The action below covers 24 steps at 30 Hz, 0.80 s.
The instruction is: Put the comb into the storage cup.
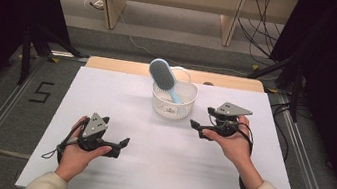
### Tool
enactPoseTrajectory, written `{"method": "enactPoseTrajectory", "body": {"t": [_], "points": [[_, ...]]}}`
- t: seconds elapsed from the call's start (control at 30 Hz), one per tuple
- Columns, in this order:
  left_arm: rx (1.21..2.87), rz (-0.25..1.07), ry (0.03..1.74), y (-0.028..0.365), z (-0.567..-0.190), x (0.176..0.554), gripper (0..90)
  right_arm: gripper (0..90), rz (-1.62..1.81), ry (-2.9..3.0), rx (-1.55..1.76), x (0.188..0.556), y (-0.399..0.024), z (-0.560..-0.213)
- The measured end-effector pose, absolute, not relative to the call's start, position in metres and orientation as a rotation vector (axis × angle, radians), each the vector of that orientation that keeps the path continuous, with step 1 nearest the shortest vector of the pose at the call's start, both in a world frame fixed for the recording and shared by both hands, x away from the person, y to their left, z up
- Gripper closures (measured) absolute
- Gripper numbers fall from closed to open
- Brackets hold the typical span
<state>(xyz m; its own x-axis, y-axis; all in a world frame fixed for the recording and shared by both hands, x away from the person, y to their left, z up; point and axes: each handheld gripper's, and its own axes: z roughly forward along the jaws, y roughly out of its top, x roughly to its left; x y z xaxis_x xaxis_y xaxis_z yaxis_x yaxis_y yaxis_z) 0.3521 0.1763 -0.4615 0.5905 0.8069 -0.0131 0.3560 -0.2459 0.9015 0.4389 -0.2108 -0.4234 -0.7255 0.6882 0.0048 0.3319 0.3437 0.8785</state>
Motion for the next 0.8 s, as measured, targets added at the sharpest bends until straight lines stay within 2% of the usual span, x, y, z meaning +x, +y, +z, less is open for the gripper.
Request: {"method": "enactPoseTrajectory", "body": {"t": [0.8], "points": [[1.840,0.577,0.943,0.176,-0.462,0.352,0.0,16.9,1.368,2.207,0.941,0.415,-0.239,-0.425]]}}
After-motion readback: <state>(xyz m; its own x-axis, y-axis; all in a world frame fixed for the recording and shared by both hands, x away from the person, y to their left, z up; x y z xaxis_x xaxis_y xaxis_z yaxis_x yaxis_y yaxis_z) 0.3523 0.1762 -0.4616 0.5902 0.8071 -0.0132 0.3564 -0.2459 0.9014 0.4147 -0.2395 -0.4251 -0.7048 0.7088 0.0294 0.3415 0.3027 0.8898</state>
